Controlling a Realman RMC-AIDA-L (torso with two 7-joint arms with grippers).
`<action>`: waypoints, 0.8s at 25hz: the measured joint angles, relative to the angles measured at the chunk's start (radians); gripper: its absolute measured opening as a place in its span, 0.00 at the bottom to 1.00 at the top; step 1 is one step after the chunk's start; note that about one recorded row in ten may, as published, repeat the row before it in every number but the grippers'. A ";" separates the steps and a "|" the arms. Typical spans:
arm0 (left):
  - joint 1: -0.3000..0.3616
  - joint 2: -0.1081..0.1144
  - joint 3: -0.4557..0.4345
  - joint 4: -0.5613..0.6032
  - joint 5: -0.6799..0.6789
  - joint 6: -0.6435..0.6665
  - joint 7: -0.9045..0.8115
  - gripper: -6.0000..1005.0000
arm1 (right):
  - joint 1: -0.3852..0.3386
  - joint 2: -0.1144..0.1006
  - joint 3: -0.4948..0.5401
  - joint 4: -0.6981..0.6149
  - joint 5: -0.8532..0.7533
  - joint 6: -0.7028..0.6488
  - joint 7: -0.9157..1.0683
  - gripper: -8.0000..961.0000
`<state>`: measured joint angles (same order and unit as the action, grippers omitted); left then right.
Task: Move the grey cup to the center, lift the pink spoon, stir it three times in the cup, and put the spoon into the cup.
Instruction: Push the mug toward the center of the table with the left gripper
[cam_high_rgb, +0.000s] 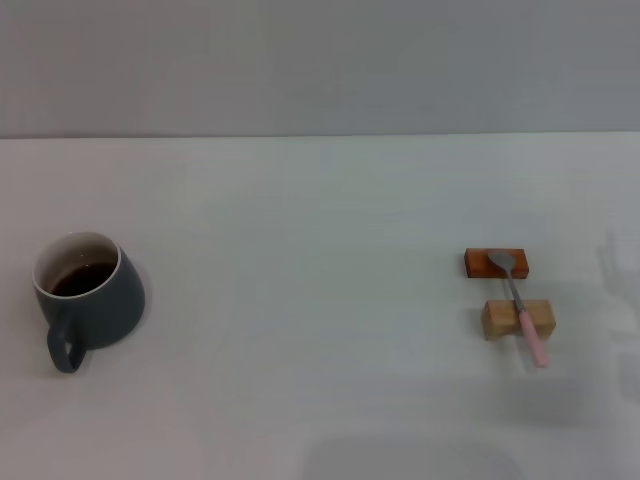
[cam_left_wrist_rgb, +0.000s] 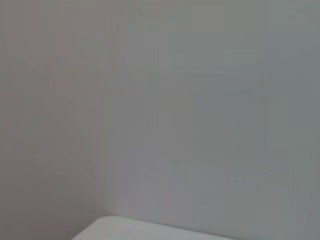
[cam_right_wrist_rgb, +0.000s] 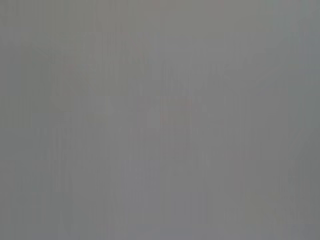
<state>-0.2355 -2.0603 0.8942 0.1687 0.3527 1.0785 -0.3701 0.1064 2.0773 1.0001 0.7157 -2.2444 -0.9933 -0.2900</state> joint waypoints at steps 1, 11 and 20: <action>-0.001 0.000 0.000 -0.006 0.000 0.000 0.000 0.45 | -0.001 0.000 0.000 0.003 -0.001 0.000 0.000 0.66; -0.004 -0.006 0.068 -0.015 0.004 0.009 -0.007 0.18 | -0.006 0.000 -0.001 0.005 -0.003 -0.003 0.000 0.66; -0.020 -0.012 0.209 -0.027 0.003 0.019 -0.050 0.04 | -0.009 0.000 -0.013 0.008 -0.003 -0.005 0.000 0.66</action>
<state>-0.2557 -2.0718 1.1029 0.1417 0.3559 1.0973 -0.4198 0.0978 2.0770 0.9872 0.7241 -2.2474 -0.9979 -0.2899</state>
